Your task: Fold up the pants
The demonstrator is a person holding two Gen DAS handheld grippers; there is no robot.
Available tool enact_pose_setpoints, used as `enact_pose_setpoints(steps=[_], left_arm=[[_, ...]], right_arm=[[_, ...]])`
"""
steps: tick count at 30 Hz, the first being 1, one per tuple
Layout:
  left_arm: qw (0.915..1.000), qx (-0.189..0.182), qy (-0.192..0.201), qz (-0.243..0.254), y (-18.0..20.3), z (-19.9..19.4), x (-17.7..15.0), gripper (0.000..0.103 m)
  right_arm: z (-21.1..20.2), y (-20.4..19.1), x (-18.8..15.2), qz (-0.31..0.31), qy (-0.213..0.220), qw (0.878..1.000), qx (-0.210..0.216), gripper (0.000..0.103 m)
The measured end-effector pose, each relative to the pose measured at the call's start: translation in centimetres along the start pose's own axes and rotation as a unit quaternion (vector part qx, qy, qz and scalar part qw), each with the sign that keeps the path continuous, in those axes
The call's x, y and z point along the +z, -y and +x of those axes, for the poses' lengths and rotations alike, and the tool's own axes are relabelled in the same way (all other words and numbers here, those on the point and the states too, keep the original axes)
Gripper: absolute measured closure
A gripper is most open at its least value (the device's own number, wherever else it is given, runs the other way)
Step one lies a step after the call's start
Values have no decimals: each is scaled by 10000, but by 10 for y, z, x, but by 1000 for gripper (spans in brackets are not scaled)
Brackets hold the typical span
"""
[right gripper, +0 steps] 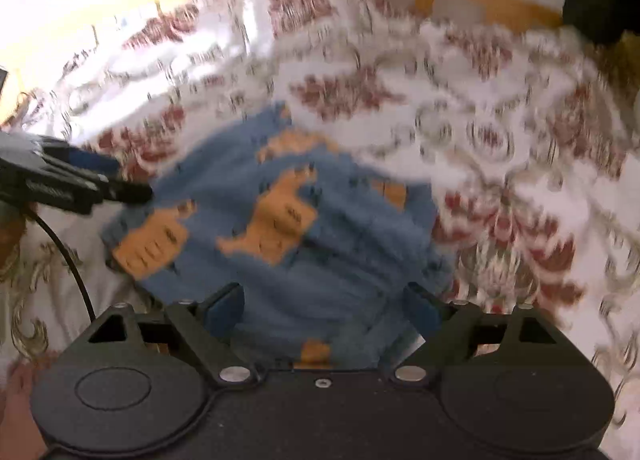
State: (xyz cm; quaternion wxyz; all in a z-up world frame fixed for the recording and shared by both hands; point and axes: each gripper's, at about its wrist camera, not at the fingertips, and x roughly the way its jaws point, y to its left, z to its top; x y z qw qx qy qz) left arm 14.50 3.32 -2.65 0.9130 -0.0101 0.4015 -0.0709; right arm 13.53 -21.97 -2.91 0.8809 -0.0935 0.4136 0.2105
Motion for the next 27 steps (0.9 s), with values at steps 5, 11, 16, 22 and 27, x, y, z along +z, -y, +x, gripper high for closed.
enact_pose_setpoints(steps=[5, 11, 16, 22, 27], left_arm=[[10000, -13, -12, -7, -1, -5, 5, 10], [9995, -172, 253, 102, 10, 7, 43, 8], [9989, -107, 171, 414, 30, 58, 83, 8], [9964, 468, -63, 705, 35, 104, 90, 11], [9995, 156, 68, -275, -3, 74, 85, 10]], right_arm=[[-23, 14, 3, 550, 683, 9960, 146, 8], [-19, 21, 10, 745, 1058, 9910, 337, 7], [-4, 14, 8, 413, 1105, 9924, 338, 7], [11, 28, 5, 745, 761, 9939, 299, 7], [-25, 59, 10, 1530, 1245, 9785, 599, 1]])
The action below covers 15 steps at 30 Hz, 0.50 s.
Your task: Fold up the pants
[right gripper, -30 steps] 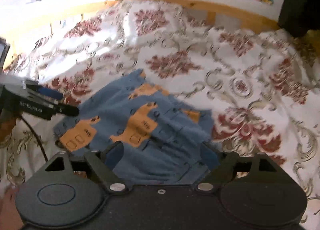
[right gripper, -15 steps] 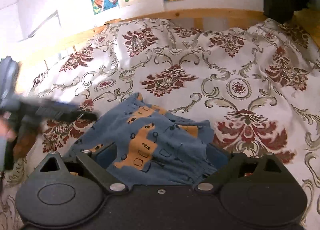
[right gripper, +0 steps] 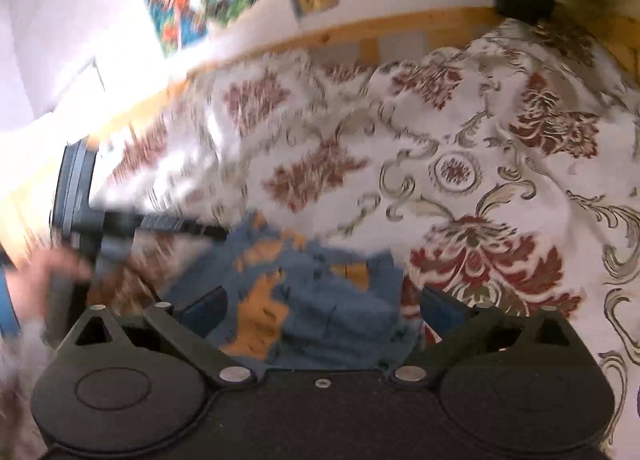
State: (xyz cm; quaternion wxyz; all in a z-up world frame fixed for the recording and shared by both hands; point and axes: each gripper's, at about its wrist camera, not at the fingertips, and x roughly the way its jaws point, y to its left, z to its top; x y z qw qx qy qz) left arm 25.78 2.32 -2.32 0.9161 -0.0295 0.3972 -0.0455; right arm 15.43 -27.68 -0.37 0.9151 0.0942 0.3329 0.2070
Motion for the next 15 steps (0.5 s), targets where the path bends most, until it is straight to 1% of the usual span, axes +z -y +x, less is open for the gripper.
enact_pose_setpoints(steps=[2, 3, 5, 8, 10, 12, 13, 15], left_arm=[[9998, -108, 39, -133, -12, -19, -4, 7], [9998, -153, 48, -152, -16, -28, -7, 6], [9995, -250, 14, -209, -18, -47, -17, 4], [9973, -590, -11, -431, -16, -70, -36, 0], [9959, -742, -154, -486, -11, -73, -50, 0], [9958, -753, -313, -425, -7, -69, -58, 0], [9957, -768, -389, -356, -4, -66, -60, 1], [9953, -791, -491, -263, 0, -60, -60, 1]], right_arm=[[-8, 12, 6, 320, 23, 9994, 132, 1], [-10, 19, 9, 479, 18, 9988, 125, 1], [-9, 31, 11, 700, -152, 9974, 5, 1], [-5, 42, 12, 725, -447, 9961, -220, 1], [-2, 44, 11, 603, -627, 9957, -304, 1], [2, 43, 6, 459, -787, 9954, -310, 1], [5, 43, 5, 420, -885, 9948, -265, 1], [11, 43, 2, 397, -1095, 9932, 4, 1]])
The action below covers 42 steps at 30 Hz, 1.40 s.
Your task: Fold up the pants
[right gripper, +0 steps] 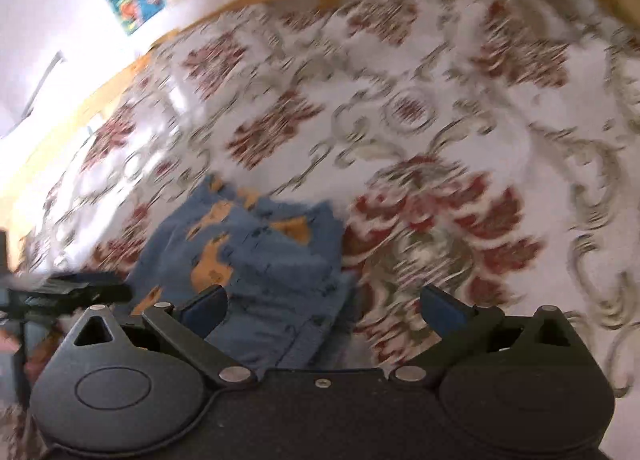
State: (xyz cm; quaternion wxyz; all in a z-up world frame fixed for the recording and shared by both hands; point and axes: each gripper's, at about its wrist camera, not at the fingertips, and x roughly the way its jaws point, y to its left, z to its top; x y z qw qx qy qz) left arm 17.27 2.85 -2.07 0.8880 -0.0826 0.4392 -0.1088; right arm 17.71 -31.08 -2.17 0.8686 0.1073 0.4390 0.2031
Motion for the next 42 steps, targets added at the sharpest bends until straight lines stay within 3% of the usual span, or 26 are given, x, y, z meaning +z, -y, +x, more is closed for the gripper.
enact_pose_setpoints(steps=[5, 10, 21, 30, 34, 39, 42], left_arm=[[9988, -409, -230, -117, 1, 12, 5, 1], [9984, -262, -402, 314, 15, 24, 5, 0], [9974, -184, -513, 474, 20, 30, 5, 0], [9970, -223, -544, 494, 19, 31, 7, 0], [9967, -366, -475, 539, 17, 28, 7, 6], [9964, -601, -456, 380, 11, 27, 12, 24], [9955, -799, -509, 91, 1, 29, 15, 38]], right_arm=[[16, 1, 3, -384, -445, 9967, 564, 1], [35, 6, 3, -326, -705, 9939, 778, 1], [45, 19, 14, -368, -555, 9901, 1239, 1], [47, 26, 15, -91, -512, 9898, 1323, 1], [49, 24, 13, -115, -403, 9896, 1374, 10], [52, 30, 16, 105, -202, 9879, 1536, 26], [55, 41, 17, 425, -213, 9869, 1544, 42]])
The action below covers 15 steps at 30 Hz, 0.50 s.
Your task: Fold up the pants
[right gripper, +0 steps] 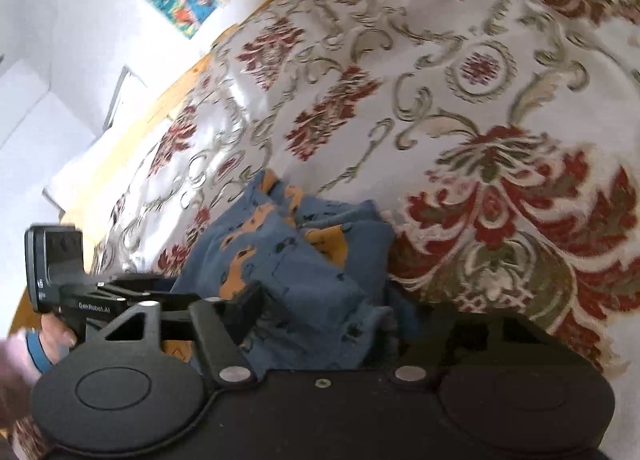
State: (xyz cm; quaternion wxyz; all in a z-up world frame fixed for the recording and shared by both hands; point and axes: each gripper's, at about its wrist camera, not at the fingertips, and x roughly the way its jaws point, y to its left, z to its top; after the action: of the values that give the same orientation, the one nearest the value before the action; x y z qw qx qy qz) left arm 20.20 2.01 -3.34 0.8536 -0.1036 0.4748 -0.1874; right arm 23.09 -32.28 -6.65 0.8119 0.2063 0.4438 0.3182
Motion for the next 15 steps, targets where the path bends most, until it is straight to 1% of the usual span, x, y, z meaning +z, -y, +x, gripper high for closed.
enact_pose_setpoints(steps=[1, 2, 4, 6, 7, 8, 12, 15], left_arm=[[10000, -45, -20, -85, -3, 1, 0, 41], [9998, -93, -32, -150, -6, 1, 0, 43], [9994, -212, -42, -257, -10, 1, -1, 49], [9990, -312, -85, -306, -12, 1, -2, 59], [9988, -348, -112, -323, -12, 2, -2, 61], [9986, -379, -134, -336, -12, 2, -2, 64], [9985, -367, -149, -380, -13, 3, -3, 73], [9975, -424, -137, -551, -17, 2, -4, 76]], right_arm=[[-1, 3, 1, 89, 1, 10000, -15, 48], [-2, 5, 1, 193, -19, 9998, -9, 49], [-1, 11, 2, 486, -245, 9985, 50, 52], [-3, 16, 2, 708, -230, 9971, 126, 53], [-3, 18, 2, 783, -225, 9966, 130, 56], [-3, 19, 1, 841, -216, 9962, 117, 59], [-6, 19, -1, 991, -156, 9949, 85, 64], [-8, 16, -3, 981, -121, 9951, 34, 66]])
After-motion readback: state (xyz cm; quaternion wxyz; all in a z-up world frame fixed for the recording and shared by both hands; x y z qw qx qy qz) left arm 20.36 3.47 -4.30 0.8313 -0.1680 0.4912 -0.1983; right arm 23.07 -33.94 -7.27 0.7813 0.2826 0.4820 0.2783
